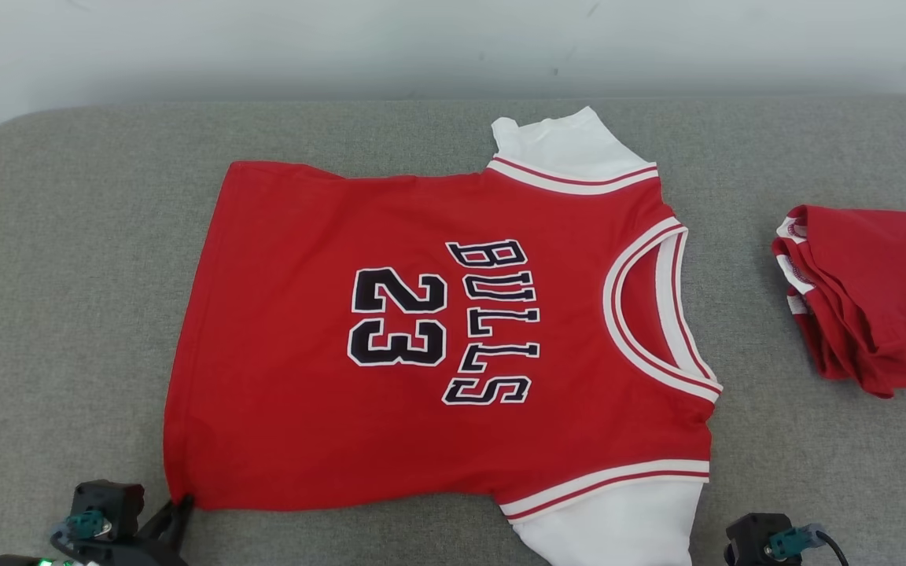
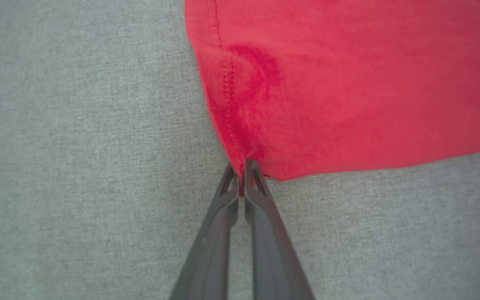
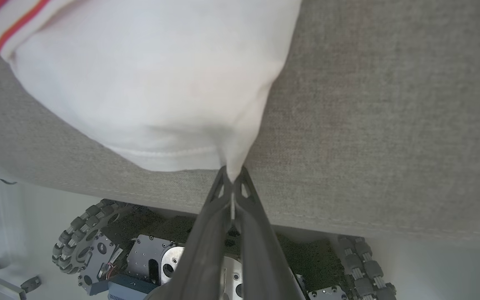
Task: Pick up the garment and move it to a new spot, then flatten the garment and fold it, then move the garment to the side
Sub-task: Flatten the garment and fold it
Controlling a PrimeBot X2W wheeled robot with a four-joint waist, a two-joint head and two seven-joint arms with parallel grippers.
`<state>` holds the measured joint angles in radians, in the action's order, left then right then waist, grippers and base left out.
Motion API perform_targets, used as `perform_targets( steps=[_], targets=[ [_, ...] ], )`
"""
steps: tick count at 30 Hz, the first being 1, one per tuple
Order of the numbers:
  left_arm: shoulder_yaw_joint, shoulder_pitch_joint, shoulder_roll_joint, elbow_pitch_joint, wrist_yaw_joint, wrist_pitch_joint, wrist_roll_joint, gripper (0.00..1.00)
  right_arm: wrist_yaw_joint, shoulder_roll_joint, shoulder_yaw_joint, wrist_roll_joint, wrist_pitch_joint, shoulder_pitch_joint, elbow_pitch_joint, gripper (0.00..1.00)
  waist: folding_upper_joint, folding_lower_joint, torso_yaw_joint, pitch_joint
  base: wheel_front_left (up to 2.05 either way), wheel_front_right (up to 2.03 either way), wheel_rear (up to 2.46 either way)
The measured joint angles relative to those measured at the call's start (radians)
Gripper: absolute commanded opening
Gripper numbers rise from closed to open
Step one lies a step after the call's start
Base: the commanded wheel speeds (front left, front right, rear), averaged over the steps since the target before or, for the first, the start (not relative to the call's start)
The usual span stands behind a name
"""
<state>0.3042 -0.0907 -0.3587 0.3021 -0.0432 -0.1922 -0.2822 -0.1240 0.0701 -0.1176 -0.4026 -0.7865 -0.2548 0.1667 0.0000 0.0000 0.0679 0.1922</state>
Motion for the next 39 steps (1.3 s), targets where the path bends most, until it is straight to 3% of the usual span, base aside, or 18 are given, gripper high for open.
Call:
perform_targets(
  steps=[10, 23, 39],
  targets=[
    [-0.024, -0.001, 0.01, -0.035, 0.008, 0.036, -0.01, 0.0, 0.0, -0.001, 0.026, -0.006, 0.013, 0.0, 0.068, 0.0, 0.0, 0.0, 0.004, 0.002, 0.0, 0.0, 0.0],
    [-0.042, 0.007, 0.005, -0.149, 0.045, 0.052, -0.01, 0.0, 0.028, 0.004, 0.113, -0.141, 0.023, -0.007, 0.258, 0.0, 0.0, 0.0, 0.007, -0.015, 0.0, 0.0, 0.0],
    [-0.066, 0.075, 0.003, -0.262, 0.078, 0.03, -0.035, 0.0, 0.032, -0.003, 0.175, -0.22, 0.035, -0.012, 0.353, 0.0, 0.0, 0.0, 0.011, -0.024, 0.0, 0.0, 0.0]
  ],
)
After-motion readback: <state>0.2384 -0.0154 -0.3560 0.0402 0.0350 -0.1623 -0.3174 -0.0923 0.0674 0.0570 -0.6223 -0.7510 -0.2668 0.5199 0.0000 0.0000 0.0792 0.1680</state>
